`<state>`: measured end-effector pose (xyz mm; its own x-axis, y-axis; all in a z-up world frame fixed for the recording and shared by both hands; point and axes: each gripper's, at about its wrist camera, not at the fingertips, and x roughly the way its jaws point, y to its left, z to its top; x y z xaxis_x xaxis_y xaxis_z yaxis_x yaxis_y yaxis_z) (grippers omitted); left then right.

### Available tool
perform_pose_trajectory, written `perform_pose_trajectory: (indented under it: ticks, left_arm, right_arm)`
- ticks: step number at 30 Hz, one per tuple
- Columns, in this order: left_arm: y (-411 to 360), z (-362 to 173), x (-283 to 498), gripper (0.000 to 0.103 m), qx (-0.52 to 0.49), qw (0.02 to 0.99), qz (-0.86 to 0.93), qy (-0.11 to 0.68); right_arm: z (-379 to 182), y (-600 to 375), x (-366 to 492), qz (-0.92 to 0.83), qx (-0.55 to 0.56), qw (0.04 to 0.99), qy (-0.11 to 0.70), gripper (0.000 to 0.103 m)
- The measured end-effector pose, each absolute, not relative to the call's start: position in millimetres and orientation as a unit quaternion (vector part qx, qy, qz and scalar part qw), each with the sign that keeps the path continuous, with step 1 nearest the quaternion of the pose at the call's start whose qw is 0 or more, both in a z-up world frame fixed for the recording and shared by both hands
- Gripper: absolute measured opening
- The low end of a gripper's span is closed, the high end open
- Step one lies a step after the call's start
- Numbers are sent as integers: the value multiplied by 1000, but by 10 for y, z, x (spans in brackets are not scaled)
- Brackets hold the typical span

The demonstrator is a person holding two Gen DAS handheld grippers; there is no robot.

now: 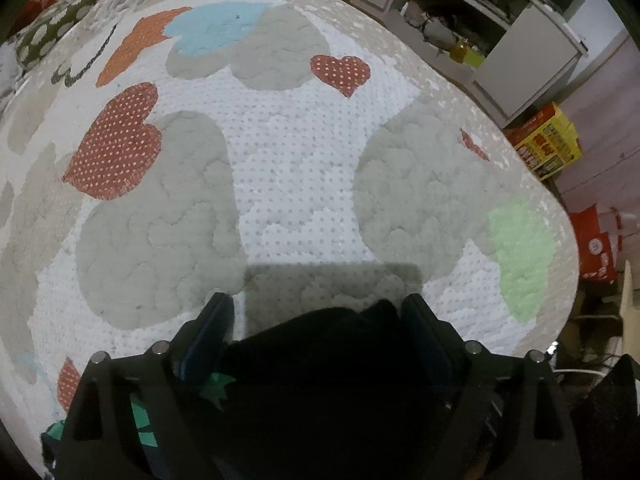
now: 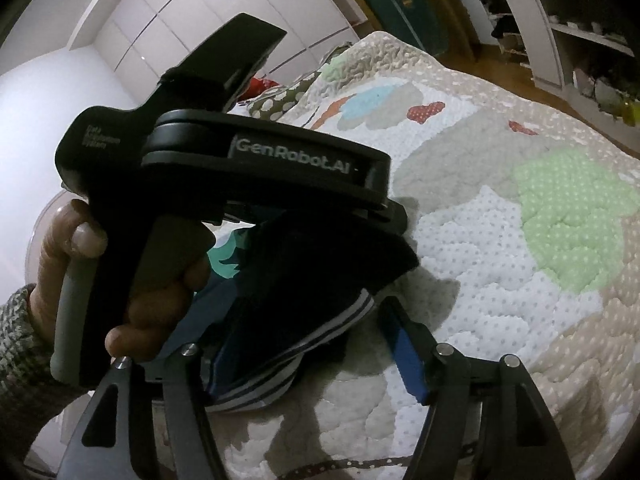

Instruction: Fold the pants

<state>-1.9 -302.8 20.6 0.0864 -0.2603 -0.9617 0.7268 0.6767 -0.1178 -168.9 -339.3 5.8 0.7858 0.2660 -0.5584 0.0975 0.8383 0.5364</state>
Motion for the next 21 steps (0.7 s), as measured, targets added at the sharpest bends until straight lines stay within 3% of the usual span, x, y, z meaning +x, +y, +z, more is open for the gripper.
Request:
perform_pose_trajectory:
  ticks: [1, 2, 3, 4, 5, 6, 8, 12, 21]
  left_arm:
    - [-3036, 216, -41, 78, 206, 710, -349, 576]
    - [-3053, 224, -56, 65, 207, 711, -351, 573]
    - [-3045, 254, -83, 43, 206, 712, -357, 569]
    - [-3036, 282, -103, 31, 204, 710, -362, 568]
    - [-3072, 284, -101, 21, 204, 710, -362, 569]
    - [-3057, 306, -107, 16, 201, 710, -365, 568]
    - [-2995, 337, -99, 14, 193, 714, -365, 565]
    - [-2793, 447, -96, 14, 164, 726, -368, 557]
    - [-2134, 767, -87, 14, 85, 761, -364, 530]
  right_arm:
    - [57, -3387, -1687, 45, 280, 903, 323, 71]
    - [56, -3383, -1683, 42, 280, 903, 322, 71]
    - [58, -3369, -1685, 39, 279, 904, 322, 71]
    - [61, -3355, -1684, 35, 277, 905, 321, 71]
    - [64, -3352, -1671, 33, 276, 905, 321, 67]
    - [73, -3357, -1662, 31, 279, 904, 322, 49]
    - [79, -3412, -1623, 43, 304, 895, 325, 24]
    - [121, -3481, -1569, 72, 340, 877, 330, 18]
    - [493, -3069, -1507, 99, 260, 901, 332, 16]
